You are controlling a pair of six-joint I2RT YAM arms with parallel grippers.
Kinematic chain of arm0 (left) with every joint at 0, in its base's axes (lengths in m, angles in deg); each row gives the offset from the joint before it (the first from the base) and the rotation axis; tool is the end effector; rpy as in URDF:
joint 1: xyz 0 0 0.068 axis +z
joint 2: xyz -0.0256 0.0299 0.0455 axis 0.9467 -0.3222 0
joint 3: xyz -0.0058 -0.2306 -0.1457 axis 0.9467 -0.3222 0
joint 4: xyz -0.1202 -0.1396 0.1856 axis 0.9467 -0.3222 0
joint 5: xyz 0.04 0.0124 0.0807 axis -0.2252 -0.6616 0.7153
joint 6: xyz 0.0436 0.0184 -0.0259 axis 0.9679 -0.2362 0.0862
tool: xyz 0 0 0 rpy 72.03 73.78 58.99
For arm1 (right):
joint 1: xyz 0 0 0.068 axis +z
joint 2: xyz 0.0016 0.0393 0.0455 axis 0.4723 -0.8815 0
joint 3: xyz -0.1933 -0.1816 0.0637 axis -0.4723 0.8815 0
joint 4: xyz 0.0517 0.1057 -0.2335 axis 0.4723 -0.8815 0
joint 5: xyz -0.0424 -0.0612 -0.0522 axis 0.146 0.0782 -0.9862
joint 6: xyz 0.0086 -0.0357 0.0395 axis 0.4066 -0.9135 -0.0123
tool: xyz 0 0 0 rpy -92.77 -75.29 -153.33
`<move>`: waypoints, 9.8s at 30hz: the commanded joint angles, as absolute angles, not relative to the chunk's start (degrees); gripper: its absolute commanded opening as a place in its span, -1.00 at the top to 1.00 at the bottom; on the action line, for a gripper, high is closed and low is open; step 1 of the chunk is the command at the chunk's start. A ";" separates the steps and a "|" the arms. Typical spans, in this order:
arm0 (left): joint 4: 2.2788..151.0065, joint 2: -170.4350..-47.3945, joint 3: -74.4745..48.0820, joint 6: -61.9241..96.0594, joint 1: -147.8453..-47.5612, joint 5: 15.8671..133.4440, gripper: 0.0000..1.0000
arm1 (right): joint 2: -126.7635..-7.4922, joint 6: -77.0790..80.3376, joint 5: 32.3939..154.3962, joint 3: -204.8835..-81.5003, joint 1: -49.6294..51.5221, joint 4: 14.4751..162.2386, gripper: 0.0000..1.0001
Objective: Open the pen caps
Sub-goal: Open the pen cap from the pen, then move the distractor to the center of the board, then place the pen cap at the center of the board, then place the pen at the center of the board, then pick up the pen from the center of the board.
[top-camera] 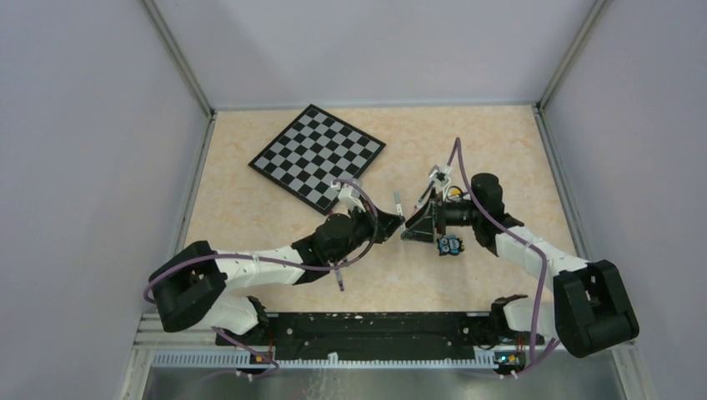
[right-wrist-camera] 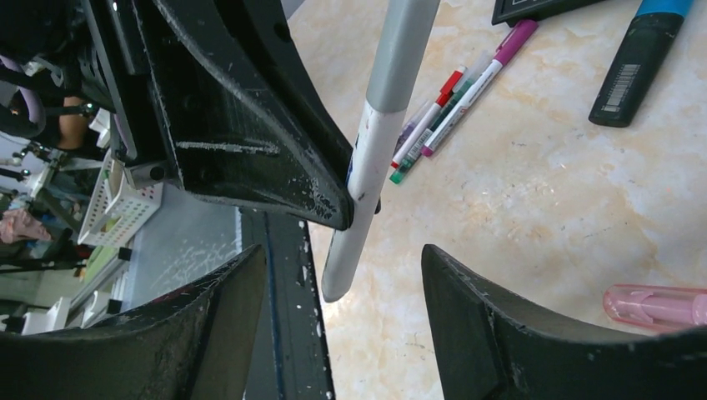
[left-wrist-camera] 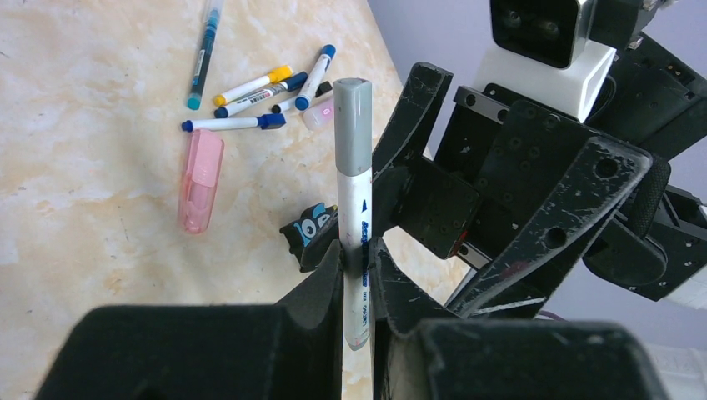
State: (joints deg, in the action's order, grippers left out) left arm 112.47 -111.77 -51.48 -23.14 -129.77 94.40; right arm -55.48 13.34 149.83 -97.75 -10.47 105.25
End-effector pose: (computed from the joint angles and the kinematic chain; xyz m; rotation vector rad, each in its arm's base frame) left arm 0.1582 -0.2452 0.2313 -0.0564 1.8498 -1.2458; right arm 0.2166 0.1027 0.2172 -0.7616 1.8743 1.4967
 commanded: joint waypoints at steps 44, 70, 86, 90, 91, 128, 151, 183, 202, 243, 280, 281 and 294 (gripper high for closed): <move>139.21 -107.24 -61.76 -18.47 -123.16 76.58 -0.60 | -60.39 -6.93 162.66 -103.72 -7.18 92.49 1.00; 143.69 -113.09 -60.03 -20.97 -123.15 76.07 0.45 | -61.42 -8.24 162.44 -104.43 -6.30 90.57 1.00; 143.55 -104.80 -59.14 -15.92 -113.97 88.45 1.00 | -63.91 -1.76 165.05 -102.77 -3.29 95.90 1.00; 143.31 -101.44 -57.71 -14.55 -110.77 91.09 1.00 | -65.33 -1.76 164.94 -103.34 -2.22 95.08 1.00; 142.86 -100.75 -57.26 -13.92 -110.43 91.44 1.00 | -65.55 -1.71 164.92 -103.41 -2.12 94.96 1.00; 111.98 -82.36 -60.49 -14.17 -107.13 86.71 1.00 | -67.47 -37.41 132.38 -115.64 1.50 57.25 1.00; 80.41 -107.08 -51.93 -19.67 -123.19 79.01 1.00 | -72.45 -32.25 112.97 -115.38 -3.35 57.54 0.99; 69.49 -119.24 -44.59 -21.48 -124.82 86.72 0.95 | -70.98 -31.56 107.06 -114.44 -17.63 53.19 0.88; 66.74 -122.35 -43.01 -20.30 -124.82 87.22 0.55 | -73.21 -30.83 105.88 -114.76 -14.65 53.33 0.48; 93.07 -77.15 -68.85 -9.58 -124.73 95.34 -0.97 | -60.50 -39.09 133.20 -121.34 -32.66 49.37 -0.41; 99.68 -77.28 -75.65 -11.57 -124.73 91.12 -0.97 | -96.29 -111.72 115.91 -148.00 -37.84 26.98 -0.01; 99.68 -77.26 -75.72 -11.56 -124.73 91.22 -0.98 | -96.52 -111.37 115.50 -147.94 -37.63 27.43 0.00; 99.67 -77.41 -76.05 -11.49 -124.73 91.49 -0.98 | -99.19 -107.95 109.95 -148.13 -34.77 29.02 0.17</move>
